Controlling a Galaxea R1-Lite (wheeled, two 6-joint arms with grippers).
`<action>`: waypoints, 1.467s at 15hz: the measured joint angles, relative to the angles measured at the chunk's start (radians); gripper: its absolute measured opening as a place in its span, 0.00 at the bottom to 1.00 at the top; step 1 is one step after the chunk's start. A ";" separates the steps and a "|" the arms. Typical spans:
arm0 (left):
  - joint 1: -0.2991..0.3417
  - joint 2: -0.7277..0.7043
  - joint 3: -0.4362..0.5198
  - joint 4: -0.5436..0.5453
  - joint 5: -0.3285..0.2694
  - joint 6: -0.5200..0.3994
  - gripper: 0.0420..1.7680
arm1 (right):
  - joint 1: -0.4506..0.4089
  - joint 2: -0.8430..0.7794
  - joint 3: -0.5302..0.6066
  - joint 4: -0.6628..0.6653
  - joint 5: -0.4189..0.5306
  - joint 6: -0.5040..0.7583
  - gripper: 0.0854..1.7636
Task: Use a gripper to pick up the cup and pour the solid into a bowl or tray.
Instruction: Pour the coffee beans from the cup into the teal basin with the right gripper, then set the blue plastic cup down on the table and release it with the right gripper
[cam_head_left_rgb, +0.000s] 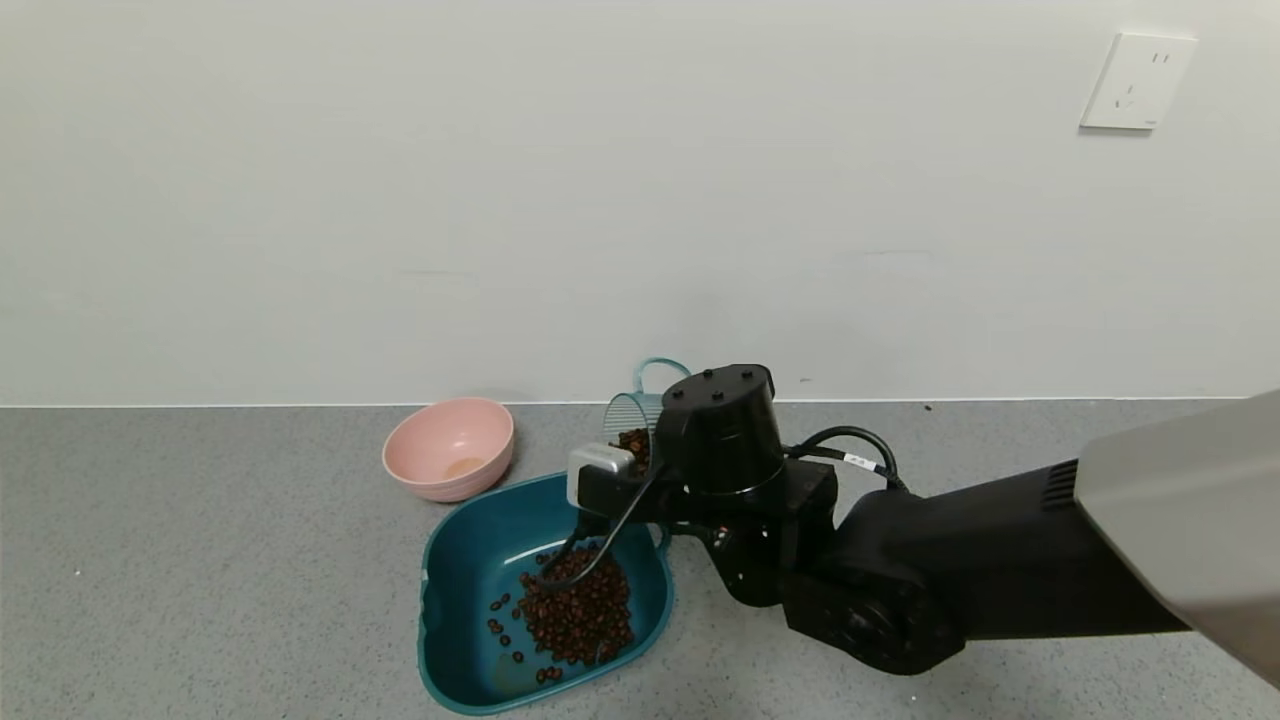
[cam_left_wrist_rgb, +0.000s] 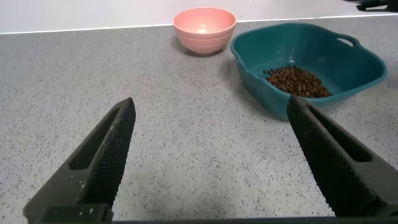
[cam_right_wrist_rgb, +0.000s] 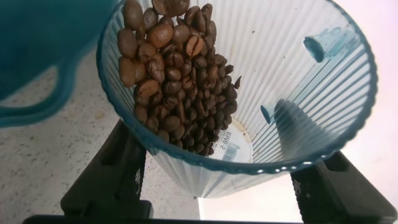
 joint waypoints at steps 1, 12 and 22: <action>0.000 0.000 0.000 0.000 0.000 0.000 0.99 | -0.015 -0.003 -0.010 0.000 0.003 0.028 0.75; 0.000 0.000 0.000 0.000 0.000 0.000 0.99 | -0.269 0.084 -0.243 -0.012 0.034 0.391 0.75; 0.000 0.000 0.000 0.000 0.000 0.000 0.99 | -0.296 0.129 -0.273 0.129 0.041 0.900 0.75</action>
